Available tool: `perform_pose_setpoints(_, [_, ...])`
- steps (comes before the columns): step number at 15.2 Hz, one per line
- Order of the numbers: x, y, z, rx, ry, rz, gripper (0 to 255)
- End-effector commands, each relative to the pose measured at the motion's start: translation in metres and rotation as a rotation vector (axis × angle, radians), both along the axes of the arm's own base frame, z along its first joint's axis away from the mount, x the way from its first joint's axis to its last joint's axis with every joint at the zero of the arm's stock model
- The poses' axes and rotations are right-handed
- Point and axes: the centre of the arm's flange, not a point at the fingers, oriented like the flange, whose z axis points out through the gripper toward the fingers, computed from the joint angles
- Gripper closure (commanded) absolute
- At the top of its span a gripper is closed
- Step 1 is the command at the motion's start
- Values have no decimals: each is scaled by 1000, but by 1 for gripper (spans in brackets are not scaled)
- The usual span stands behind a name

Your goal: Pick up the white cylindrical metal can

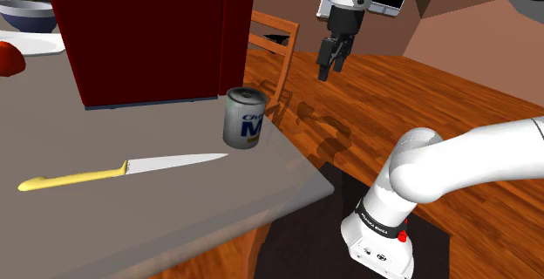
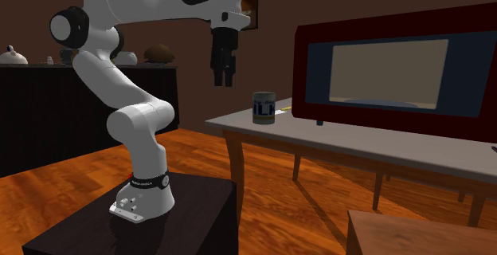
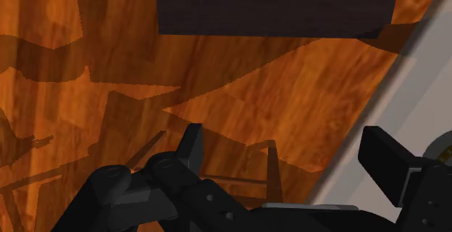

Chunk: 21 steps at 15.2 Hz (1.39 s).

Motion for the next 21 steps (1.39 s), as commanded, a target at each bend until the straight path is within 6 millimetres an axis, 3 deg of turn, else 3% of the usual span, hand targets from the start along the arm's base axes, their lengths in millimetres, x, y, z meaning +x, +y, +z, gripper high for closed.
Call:
perform_pose_setpoints(1, [0,0,0,0,0,0,0])
perform_pose_setpoints(20, [87,212,-36,32,-243,-105,0])
perform_pose_setpoints(21, [88,215,-36,32,-246,-106,0])
